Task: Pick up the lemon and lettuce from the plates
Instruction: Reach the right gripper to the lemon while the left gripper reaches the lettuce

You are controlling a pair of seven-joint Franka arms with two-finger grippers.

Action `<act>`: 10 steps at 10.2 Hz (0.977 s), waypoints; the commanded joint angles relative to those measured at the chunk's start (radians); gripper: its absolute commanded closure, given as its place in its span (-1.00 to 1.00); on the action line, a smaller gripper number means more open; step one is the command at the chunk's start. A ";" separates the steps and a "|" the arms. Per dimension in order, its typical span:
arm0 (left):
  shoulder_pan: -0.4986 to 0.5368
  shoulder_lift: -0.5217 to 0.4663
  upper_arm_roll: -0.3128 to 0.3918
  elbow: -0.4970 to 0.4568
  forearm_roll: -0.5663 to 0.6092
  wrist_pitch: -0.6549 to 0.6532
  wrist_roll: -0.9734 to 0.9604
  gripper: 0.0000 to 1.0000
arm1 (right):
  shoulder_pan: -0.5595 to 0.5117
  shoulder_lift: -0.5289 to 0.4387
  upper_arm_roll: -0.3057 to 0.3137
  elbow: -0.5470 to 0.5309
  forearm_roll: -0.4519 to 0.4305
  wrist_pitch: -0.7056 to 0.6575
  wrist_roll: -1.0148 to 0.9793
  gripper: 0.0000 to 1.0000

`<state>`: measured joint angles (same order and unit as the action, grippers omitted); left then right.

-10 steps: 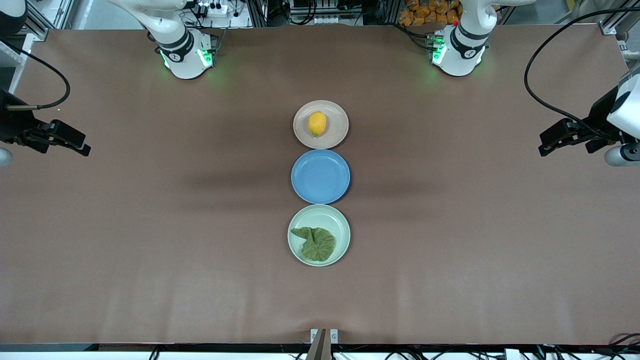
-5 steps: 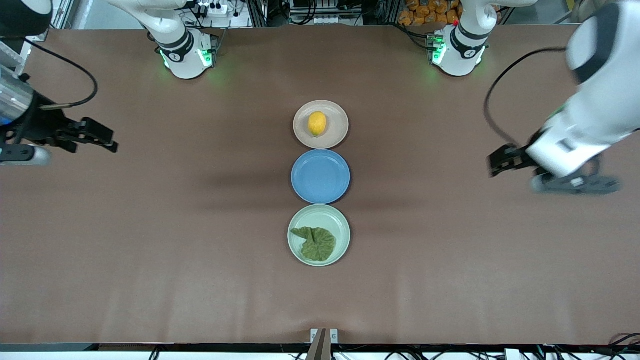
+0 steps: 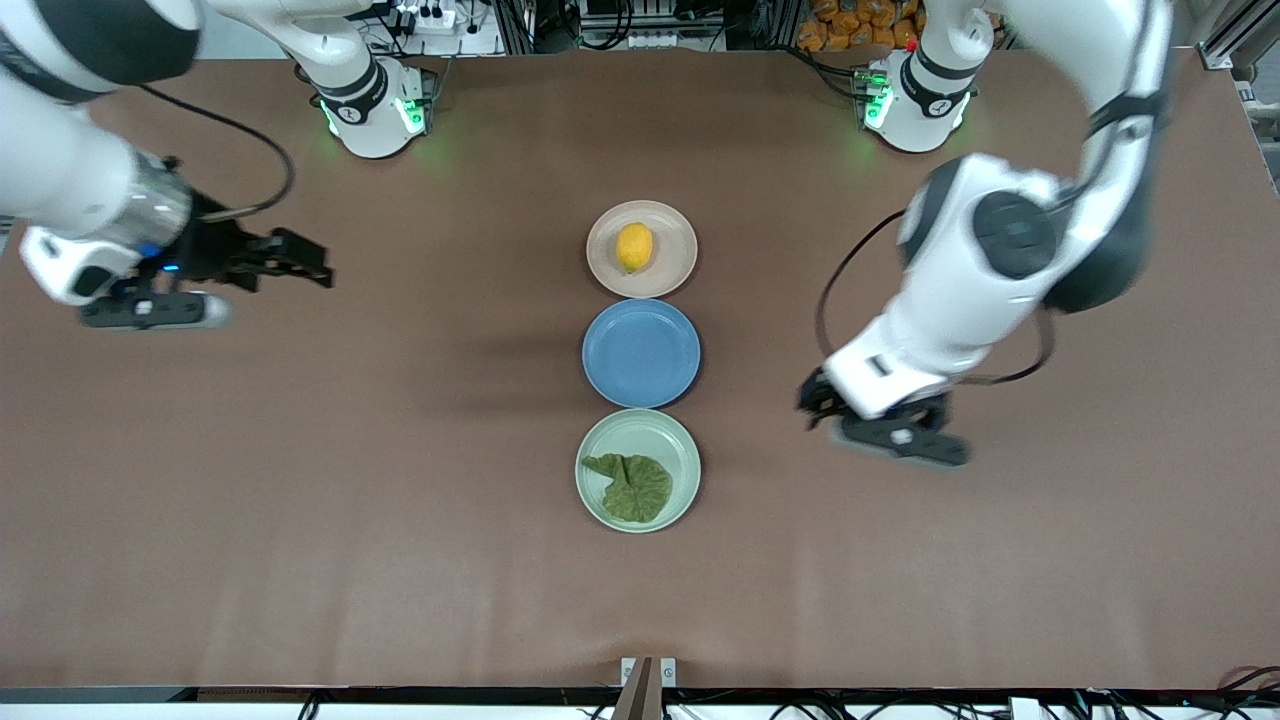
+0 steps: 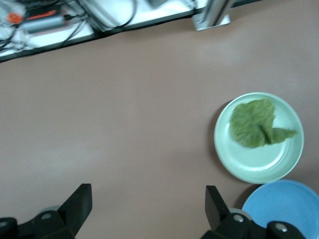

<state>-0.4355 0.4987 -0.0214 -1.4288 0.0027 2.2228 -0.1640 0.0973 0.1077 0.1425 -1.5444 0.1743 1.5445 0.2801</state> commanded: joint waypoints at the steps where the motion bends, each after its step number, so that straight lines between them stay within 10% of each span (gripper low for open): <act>1: -0.077 0.146 0.012 0.022 -0.010 0.259 -0.043 -1.00 | 0.091 0.027 -0.006 -0.014 0.045 -0.003 0.135 -1.00; 10: -0.190 0.451 0.009 0.027 -0.016 0.796 -0.052 -1.00 | 0.458 0.193 -0.006 -0.187 0.088 0.343 0.680 -1.00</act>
<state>-0.6045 0.9324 -0.0229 -1.4299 0.0027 3.0066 -0.2033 0.5057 0.3009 0.1443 -1.6783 0.2459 1.8061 0.8864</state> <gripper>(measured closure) 0.000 0.000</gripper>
